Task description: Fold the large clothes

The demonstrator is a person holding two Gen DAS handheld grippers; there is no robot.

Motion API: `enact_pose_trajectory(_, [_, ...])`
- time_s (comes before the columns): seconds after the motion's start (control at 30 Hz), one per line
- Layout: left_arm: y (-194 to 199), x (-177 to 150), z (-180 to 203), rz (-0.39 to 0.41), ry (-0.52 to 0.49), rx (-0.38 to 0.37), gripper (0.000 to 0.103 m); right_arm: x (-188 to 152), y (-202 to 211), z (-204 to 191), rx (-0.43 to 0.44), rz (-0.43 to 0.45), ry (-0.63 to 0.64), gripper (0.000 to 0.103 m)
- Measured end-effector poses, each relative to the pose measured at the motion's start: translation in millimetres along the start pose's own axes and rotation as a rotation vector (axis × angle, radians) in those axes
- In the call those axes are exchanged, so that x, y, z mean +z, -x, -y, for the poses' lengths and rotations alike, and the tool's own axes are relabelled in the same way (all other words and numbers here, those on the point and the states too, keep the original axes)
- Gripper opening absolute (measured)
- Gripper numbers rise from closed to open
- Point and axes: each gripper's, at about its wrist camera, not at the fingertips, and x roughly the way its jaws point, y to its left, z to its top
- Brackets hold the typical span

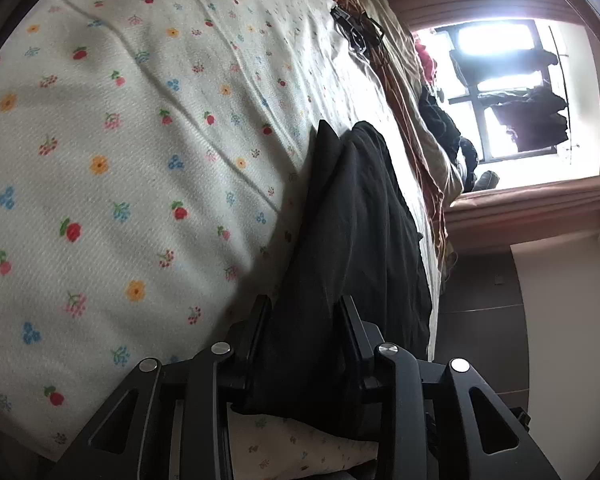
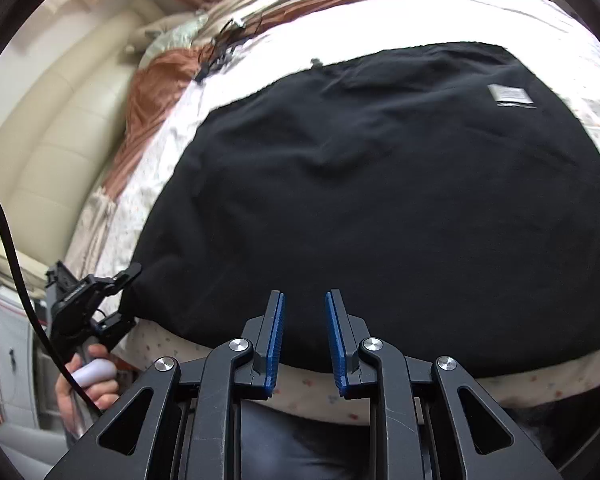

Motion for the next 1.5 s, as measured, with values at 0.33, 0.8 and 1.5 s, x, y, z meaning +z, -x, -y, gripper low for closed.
enact_pose_trajectory(0.33, [5,0,9,0.014,0.004,0.005,0.021,34,-54,-1,-0.121,-0.069,0.014,0.022])
enact_pose_trajectory(0.8, [5,0,9,0.026,0.069,0.044,0.020,133,-91,18,-0.195,-0.004,-0.048,0.012])
enact_pose_trajectory(1.5, [1,1,22,0.041,0.044,0.093,0.013,180,-76,76,-0.062,0.070,-0.187,0.035])
